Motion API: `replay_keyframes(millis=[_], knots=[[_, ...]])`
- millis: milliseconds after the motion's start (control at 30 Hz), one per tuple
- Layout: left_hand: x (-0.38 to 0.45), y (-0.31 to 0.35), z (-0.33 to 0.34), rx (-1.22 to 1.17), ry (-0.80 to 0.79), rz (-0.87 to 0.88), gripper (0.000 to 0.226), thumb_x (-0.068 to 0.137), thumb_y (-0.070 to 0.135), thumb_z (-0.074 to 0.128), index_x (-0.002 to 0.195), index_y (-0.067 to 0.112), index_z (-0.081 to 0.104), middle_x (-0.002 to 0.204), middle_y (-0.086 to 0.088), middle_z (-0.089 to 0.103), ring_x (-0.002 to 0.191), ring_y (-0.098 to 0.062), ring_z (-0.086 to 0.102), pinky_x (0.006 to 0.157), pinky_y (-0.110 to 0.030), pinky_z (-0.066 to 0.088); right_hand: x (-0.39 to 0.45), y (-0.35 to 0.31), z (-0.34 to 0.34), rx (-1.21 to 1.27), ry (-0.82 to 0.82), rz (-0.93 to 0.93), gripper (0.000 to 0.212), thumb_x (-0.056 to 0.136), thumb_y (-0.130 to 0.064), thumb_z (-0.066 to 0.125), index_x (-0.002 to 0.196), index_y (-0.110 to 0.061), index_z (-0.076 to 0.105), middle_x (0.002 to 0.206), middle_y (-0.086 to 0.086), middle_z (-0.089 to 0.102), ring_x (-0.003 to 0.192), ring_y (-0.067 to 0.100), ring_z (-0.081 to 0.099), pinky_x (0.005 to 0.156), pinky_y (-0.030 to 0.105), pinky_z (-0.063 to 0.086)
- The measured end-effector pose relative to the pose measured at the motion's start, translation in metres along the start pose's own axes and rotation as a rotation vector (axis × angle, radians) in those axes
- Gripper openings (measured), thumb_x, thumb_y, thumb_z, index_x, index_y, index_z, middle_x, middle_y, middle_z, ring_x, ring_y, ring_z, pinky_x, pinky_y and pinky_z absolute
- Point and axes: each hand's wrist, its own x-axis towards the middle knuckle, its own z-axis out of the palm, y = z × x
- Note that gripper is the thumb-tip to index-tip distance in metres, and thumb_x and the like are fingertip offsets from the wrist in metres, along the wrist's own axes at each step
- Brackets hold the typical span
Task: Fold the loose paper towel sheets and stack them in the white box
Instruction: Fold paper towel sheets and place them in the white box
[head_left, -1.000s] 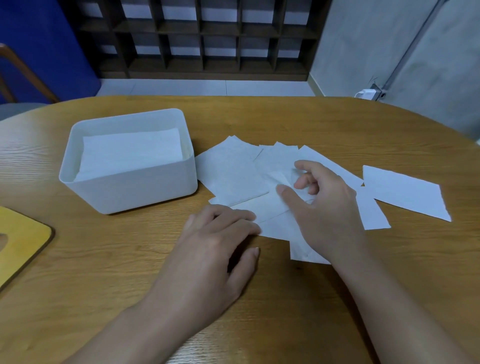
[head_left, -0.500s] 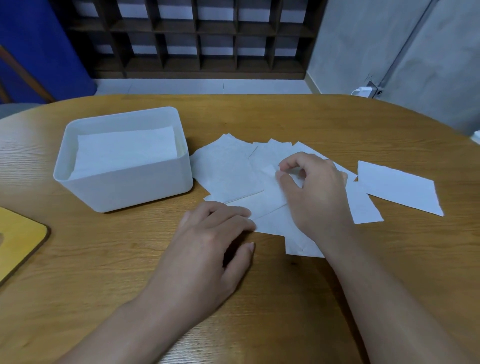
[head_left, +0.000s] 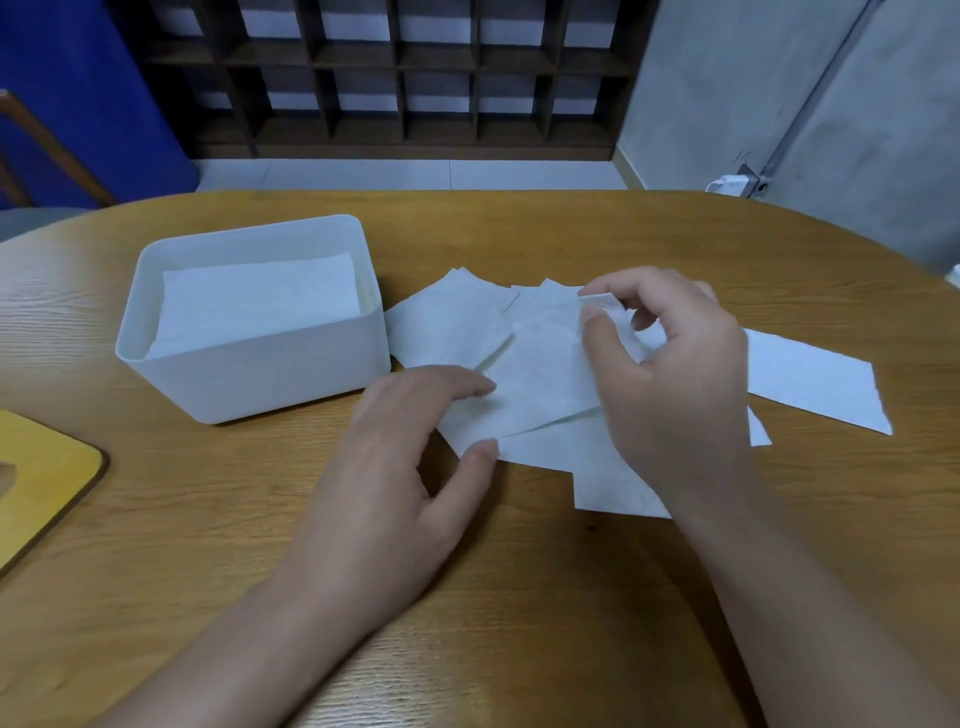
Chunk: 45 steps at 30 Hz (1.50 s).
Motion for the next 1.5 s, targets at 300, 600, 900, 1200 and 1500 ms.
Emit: replay_keyframes(millis=[300, 600, 900, 1200, 1500], knots=[[0.007, 0.009, -0.018, -0.166, 0.03, 0.091, 0.06, 0.105, 0.039, 0.072, 0.16, 0.03, 0.048, 0.16, 0.021, 0.051, 0.155, -0.014, 0.043, 0.122, -0.023, 0.035, -0.03, -0.018, -0.038, 0.441, -0.331, -0.055, 0.017, 0.104, -0.001, 0.068, 0.099, -0.016, 0.074, 0.083, -0.01, 0.071, 0.082, 0.014, 0.067, 0.073, 0.022, 0.048], [0.004, 0.001, -0.035, -0.446, -0.059, -0.098, 0.012, 0.101, 0.029, 0.075, 0.095, 0.022, 0.083, 0.09, 0.002, 0.08, 0.086, -0.016, 0.076, 0.074, -0.032, 0.057, -0.031, -0.01, -0.031, 0.465, -0.431, 0.11, 0.013, 0.101, -0.016, 0.075, 0.113, -0.018, 0.076, 0.06, -0.015, 0.041, 0.053, 0.011, 0.037, 0.053, 0.017, 0.032], [-0.006, -0.014, -0.037, -0.139, -0.258, -0.181, 0.014, 0.098, 0.041, 0.078, 0.091, 0.029, 0.076, 0.076, 0.009, 0.069, 0.065, -0.012, 0.06, 0.059, -0.027, 0.043, -0.039, -0.003, -0.021, 0.036, -0.634, 0.052, 0.008, 0.092, -0.04, 0.085, 0.093, -0.036, 0.078, 0.077, -0.009, 0.071, 0.057, 0.009, 0.056, 0.057, 0.016, 0.044], [-0.012, -0.016, -0.043, 0.03, -0.267, -0.147, 0.015, 0.089, 0.043, 0.085, 0.088, 0.035, 0.072, 0.086, 0.017, 0.069, 0.077, -0.011, 0.063, 0.06, -0.021, 0.044, -0.042, 0.001, -0.018, -0.246, -0.741, -0.072, 0.021, 0.09, -0.059, 0.076, 0.093, -0.041, 0.066, 0.085, -0.017, 0.066, 0.088, 0.006, 0.061, 0.068, 0.02, 0.042], [-0.001, -0.025, -0.032, 0.11, -0.146, 0.0, 0.024, 0.097, 0.045, 0.075, 0.121, 0.04, 0.075, 0.121, 0.027, 0.066, 0.124, -0.003, 0.056, 0.102, -0.02, 0.044, -0.034, 0.007, 0.0, -0.139, -0.396, -0.043, 0.016, 0.094, -0.043, 0.078, 0.106, -0.034, 0.075, 0.1, -0.018, 0.065, 0.097, 0.008, 0.06, 0.086, 0.025, 0.046]])
